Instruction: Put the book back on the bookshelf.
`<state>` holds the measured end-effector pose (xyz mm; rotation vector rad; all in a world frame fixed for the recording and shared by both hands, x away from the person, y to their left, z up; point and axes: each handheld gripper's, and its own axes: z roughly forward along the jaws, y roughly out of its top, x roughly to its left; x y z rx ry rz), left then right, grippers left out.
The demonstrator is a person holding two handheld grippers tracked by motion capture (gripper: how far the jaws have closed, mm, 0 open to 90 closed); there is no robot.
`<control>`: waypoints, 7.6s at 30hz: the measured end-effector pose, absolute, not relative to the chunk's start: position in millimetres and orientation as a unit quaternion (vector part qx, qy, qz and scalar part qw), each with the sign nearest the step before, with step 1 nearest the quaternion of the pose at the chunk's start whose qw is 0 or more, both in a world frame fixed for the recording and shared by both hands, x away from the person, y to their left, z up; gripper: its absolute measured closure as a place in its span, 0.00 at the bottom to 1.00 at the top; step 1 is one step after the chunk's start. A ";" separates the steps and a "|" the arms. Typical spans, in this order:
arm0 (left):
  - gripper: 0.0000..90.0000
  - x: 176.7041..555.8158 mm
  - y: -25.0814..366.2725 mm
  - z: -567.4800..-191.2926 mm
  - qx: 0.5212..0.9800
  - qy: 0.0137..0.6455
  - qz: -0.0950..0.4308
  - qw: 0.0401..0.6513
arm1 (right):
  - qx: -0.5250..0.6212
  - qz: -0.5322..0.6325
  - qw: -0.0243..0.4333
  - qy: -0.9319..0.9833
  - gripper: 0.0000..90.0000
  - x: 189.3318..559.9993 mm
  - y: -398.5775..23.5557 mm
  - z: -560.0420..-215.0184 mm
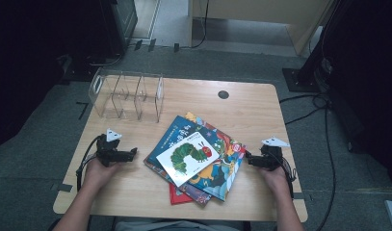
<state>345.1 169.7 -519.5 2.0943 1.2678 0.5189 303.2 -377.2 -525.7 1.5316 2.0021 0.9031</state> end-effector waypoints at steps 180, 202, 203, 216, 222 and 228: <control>0.30 353.0 106.3 -473.0 0.857 0.380 -0.050 0.346 | 0.362 0.416 0.063 0.832 1.00 293.0 -207.4 -492.5; 0.28 362.8 107.8 -478.8 0.855 0.390 -0.059 0.337 | 0.354 0.428 0.060 0.830 1.00 307.4 -177.6 -494.9; 0.27 364.4 108.8 -479.8 0.854 0.392 -0.063 0.337 | 0.352 0.429 0.059 0.830 1.00 308.0 -176.3 -494.9; 0.27 376.5 105.2 -480.0 0.844 0.414 -0.099 0.325 | 0.349 0.427 0.056 0.832 1.00 312.1 -169.3 -494.4; 0.30 371.8 105.2 -466.2 0.850 0.414 -0.069 0.319 | 0.348 0.427 0.060 0.832 1.00 311.8 -167.2 -494.8; 0.41 369.6 102.2 -446.8 0.853 0.419 -0.051 0.306 | 0.348 0.428 0.062 0.832 1.00 311.5 -166.5 -494.9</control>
